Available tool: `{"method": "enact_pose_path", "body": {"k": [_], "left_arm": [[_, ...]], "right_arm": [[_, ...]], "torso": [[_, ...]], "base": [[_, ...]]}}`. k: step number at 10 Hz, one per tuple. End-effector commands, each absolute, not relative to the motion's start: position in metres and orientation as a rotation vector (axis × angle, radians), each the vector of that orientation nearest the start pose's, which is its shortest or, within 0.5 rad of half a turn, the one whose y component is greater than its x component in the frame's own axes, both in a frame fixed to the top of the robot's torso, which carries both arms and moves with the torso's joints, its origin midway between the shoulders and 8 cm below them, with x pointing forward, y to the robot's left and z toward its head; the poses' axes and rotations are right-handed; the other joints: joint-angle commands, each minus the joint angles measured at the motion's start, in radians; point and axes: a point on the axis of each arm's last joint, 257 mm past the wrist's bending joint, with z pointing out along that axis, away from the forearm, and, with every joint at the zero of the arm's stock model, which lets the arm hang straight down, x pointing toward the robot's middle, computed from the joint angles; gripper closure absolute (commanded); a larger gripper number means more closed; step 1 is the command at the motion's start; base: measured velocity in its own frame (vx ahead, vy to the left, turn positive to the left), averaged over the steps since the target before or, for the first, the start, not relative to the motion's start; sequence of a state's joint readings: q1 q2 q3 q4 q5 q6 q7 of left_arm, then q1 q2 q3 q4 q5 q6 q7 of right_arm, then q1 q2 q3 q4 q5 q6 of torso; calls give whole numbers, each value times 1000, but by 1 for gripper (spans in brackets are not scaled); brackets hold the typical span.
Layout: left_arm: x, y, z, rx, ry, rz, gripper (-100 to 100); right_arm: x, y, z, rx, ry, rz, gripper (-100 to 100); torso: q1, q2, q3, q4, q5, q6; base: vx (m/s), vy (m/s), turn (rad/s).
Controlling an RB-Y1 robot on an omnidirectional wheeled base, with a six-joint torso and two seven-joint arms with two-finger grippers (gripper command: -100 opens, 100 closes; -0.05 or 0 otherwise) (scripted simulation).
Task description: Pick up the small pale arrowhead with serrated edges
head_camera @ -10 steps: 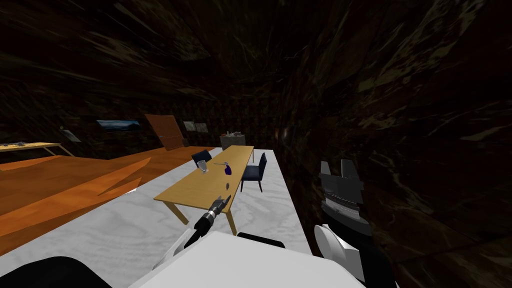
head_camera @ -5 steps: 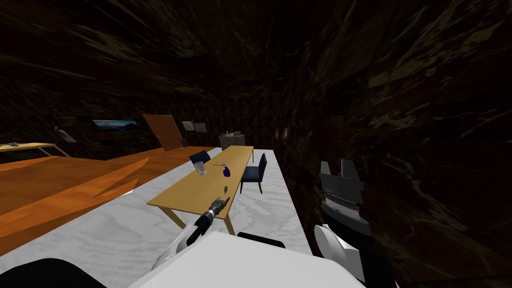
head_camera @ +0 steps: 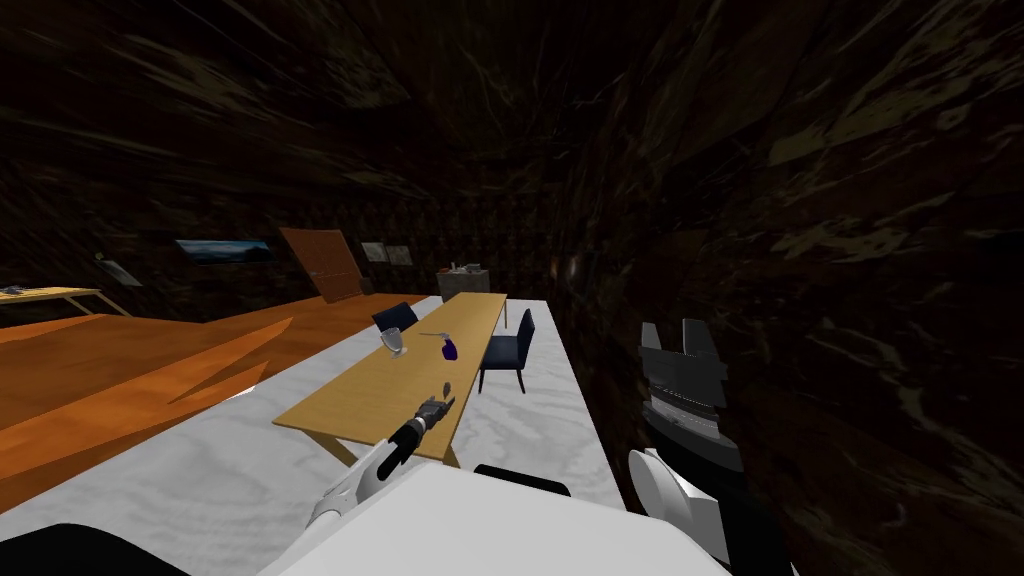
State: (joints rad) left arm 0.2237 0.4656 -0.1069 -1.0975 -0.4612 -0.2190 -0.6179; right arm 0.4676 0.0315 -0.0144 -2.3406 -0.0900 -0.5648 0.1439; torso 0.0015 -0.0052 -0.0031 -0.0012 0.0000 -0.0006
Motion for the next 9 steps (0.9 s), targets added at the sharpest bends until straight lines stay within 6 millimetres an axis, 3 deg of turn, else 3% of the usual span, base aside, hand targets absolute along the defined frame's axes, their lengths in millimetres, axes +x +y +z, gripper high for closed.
{"method": "enact_pose_path", "body": {"k": [1, 4, 5, 6, 7, 9], "left_arm": [[366, 413, -487, -44, 2143, 15, -100], [368, 434, -491, 4, 2176, 78, -100], [366, 428, -490, -7, 2168, 61, -100], [366, 429, -490, -6, 2170, 65, 0], [376, 416, -493, 52, 2165, 35, -100], [384, 402, -495, 110, 2161, 4, -100]], "right_arm": [[316, -291, 72, 565, 454, 1248, 0], [316, -291, 72, 565, 454, 1248, 0], [316, -291, 72, 565, 454, 1248, 0], [316, -291, 72, 564, 454, 1248, 0], [316, -291, 72, 564, 454, 1248, 0], [316, -291, 72, 565, 454, 1248, 0]], "torso": [[0, 0, 0, 0, 0, 0], [-1, 1, 1, 0, 0, 0], [-1, 1, 1, 0, 0, 0], [-1, 3, 2, 1, 0, 0], [-1, 5, 3, 1, 0, 0], [-3, 0, 0, 0, -1, -1]], "base": [[88, 2, -9], [80, -4, -14], [35, -2, -5], [7, 0, 1], [65, -7, 301], [125, -46, 354]]}}
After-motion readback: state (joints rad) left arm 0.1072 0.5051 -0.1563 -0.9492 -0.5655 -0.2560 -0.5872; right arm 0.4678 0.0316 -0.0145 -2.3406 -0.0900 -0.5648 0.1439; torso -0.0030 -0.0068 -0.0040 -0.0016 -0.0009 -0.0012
